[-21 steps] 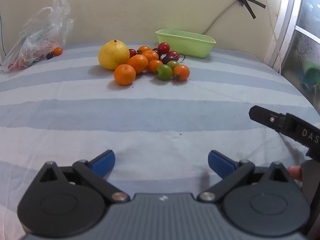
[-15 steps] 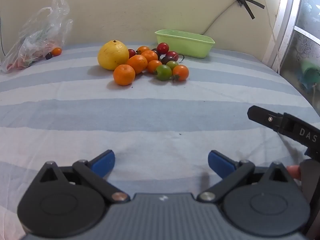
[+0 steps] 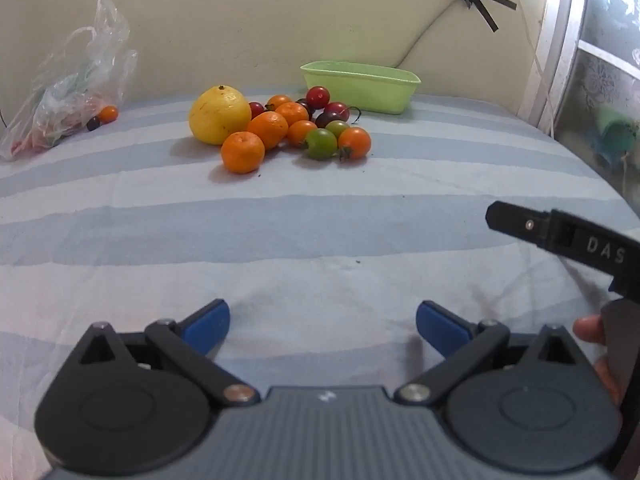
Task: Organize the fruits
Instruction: 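Move both tools toward the fruit pile beside the green basket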
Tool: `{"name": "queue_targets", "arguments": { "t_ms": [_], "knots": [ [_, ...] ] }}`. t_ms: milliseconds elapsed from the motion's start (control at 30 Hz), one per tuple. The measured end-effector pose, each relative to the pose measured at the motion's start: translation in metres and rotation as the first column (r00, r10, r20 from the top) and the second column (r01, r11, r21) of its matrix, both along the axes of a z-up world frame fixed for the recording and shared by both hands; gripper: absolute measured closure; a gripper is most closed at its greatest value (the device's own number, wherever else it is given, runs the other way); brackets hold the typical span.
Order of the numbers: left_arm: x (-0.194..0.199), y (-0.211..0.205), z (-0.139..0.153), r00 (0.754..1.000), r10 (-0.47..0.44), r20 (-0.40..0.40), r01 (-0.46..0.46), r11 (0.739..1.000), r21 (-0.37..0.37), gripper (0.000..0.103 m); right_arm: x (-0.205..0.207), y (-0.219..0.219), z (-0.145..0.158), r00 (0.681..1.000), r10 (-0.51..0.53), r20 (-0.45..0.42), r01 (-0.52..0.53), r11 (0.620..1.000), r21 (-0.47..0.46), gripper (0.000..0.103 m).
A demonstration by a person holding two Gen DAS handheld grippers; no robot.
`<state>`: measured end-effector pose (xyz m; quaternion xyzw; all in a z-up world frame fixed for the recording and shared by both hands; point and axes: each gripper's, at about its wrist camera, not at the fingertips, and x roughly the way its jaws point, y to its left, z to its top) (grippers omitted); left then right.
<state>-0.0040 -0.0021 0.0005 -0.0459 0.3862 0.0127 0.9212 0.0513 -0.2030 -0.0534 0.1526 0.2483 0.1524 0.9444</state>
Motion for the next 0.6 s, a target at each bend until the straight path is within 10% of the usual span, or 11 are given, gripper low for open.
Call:
{"name": "queue_targets", "arguments": {
  "t_ms": [600],
  "knots": [
    [0.021, 0.070, 0.005, 0.953, 0.300, 0.047, -0.304, 0.943, 0.138, 0.000, 0.020, 0.061, 0.023, 0.982, 0.162, 0.097, -0.141, 0.970, -0.199, 0.000]
  ]
}}
